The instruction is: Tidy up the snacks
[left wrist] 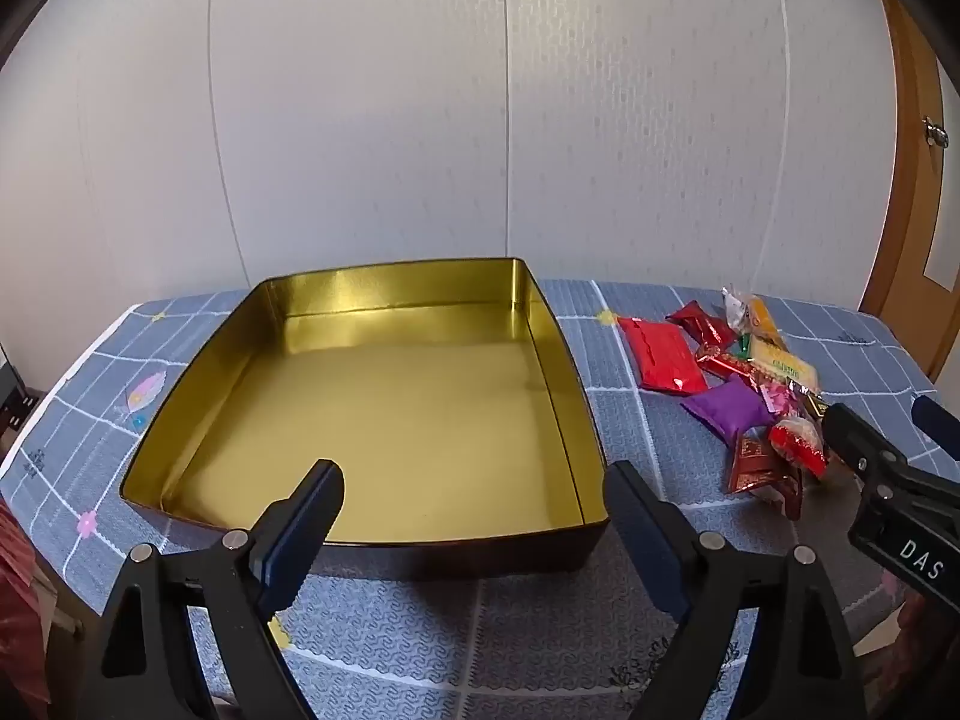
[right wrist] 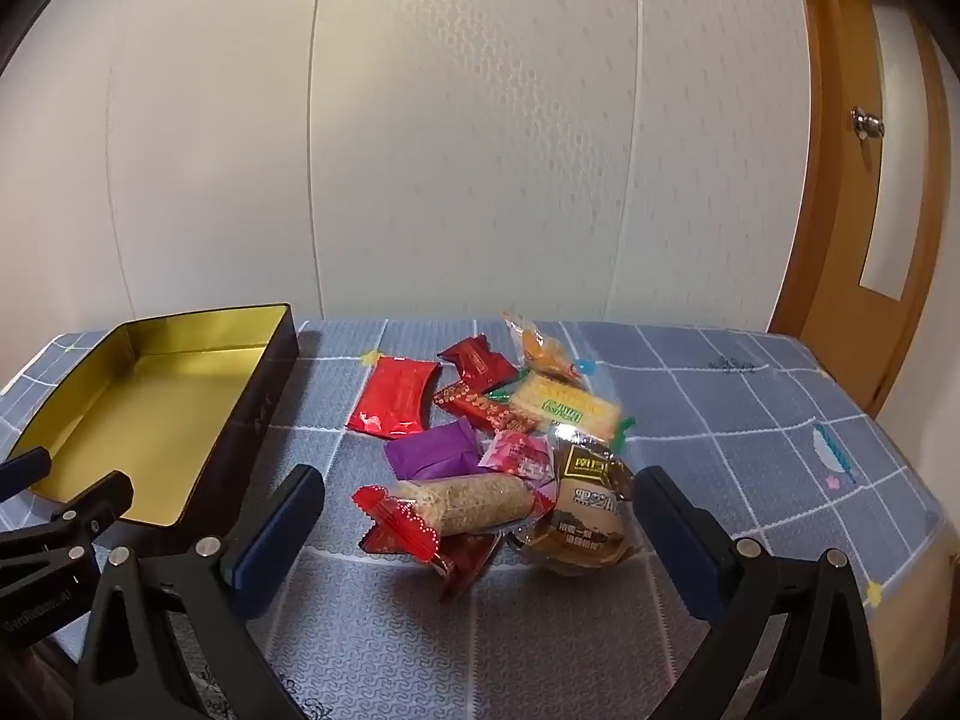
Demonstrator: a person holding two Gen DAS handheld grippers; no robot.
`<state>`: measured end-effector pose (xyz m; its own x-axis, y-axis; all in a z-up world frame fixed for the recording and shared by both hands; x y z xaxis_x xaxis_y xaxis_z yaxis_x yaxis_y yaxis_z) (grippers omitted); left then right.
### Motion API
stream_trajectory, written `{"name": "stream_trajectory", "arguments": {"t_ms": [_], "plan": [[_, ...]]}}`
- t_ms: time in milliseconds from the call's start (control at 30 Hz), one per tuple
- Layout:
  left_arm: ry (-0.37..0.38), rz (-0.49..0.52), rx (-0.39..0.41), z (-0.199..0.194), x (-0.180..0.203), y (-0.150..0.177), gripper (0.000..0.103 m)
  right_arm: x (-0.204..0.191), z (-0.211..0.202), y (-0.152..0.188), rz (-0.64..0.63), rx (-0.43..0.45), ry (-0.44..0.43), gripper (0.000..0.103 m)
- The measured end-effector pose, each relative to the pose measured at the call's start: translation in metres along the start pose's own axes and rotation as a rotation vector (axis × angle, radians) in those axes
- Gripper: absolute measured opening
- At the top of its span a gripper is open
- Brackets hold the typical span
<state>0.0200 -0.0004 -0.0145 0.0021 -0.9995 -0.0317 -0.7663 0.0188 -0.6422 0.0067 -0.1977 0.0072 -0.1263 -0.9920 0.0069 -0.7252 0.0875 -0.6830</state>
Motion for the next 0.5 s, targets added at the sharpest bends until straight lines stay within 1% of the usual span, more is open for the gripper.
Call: {"name": "stream_trajectory", "arguments": {"t_ms": [33,100,167,200,300,367,500], "plan": [[-0.004,0.008,0.021,-0.001,0.001,0.004,0.090,0.001,0.000,-0.002,-0.002,-0.002,0.001,0.103],[0.007,0.007,0.002,0.002,0.002,0.006,0.090,0.003,-0.001,-0.006,-0.006,0.006,0.005,0.103],[0.005,0.008,0.014,0.000,0.003,0.009,0.090,0.005,-0.003,-0.010,-0.015,0.013,0.012,0.103],[0.004,0.011,0.011,-0.001,0.004,0.009,0.089,0.002,0.002,-0.002,-0.019,0.012,0.016,0.103],[0.008,0.010,-0.003,0.003,0.004,0.006,0.089,-0.001,0.001,0.002,-0.032,0.022,0.021,0.103],[0.013,0.013,-0.011,0.003,0.002,0.004,0.089,0.005,0.006,-0.008,-0.011,-0.010,0.011,0.103],[0.012,0.014,-0.010,0.002,0.003,0.005,0.089,0.002,0.005,-0.004,-0.014,-0.010,0.012,0.103]]}}
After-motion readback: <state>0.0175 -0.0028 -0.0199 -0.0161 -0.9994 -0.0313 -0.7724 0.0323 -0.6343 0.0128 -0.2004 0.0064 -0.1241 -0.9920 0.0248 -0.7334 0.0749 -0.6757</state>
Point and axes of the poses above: each gripper's, at about its wrist camera, not at the fingertips, and z roughly the way its jaws point, x to its right, y to its underside, the point moved 3 cm from there along z, roughly the way its jaws point, and after that the axes turned 14 degrees about -x, right-handed, at the moved point
